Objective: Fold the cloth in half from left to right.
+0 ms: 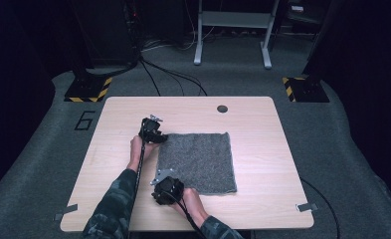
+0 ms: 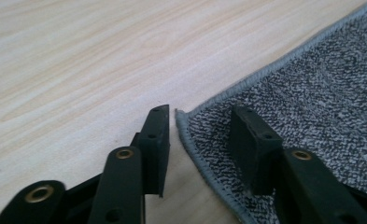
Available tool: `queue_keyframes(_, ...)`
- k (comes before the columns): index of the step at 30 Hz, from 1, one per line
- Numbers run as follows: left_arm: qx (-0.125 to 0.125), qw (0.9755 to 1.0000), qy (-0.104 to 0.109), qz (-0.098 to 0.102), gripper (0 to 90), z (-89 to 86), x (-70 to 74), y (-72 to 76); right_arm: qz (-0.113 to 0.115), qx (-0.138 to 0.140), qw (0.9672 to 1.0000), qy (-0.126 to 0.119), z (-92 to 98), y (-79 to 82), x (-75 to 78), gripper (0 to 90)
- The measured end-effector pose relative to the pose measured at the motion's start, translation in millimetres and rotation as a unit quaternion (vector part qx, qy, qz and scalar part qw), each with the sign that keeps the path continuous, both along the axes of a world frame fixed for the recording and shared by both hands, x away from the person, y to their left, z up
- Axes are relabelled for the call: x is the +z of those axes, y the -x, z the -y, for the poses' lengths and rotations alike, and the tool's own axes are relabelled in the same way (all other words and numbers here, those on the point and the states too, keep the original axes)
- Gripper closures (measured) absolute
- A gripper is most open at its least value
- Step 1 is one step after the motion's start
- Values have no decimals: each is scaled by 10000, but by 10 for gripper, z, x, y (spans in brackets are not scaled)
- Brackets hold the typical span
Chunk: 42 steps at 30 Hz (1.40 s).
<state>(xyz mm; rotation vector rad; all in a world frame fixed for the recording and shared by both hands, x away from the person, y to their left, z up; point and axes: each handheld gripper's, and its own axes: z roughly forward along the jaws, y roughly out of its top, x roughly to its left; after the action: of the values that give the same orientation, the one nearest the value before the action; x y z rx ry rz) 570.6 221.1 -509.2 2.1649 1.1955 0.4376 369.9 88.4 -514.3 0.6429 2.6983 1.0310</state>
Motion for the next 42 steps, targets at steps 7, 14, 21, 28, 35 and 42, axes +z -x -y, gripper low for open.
queue_keyframes(7, 16, 10000, -17, 8, 777, 20, 4, 17, 79, -93, 9999, -41, 21, 12, -15, 816)
queue_keyframes(14, 34, 10000, 11, -19, 878, 66, 6, 37, 113, -97, 9999, -78, 42, 30, -19, 856)
queue_keyframes(21, 64, 10000, 41, 8, 880, 64, 93, 48, 104, -120, 9997, -162, 111, 75, 75, 860)
queue_keyframes(28, 30, 10000, -49, 22, 882, 66, 230, 47, 176, -181, 9987, -445, 160, 95, 165, 862)
queue_keyframes(35, -22, 9999, -114, 37, 882, 11, 406, 28, 304, -135, 9968, -723, 199, 103, 314, 863)
queue_keyframes(42, -14, 9997, -237, 26, 881, -35, 622, 0, 398, -132, 9951, -893, 190, 128, 448, 864)
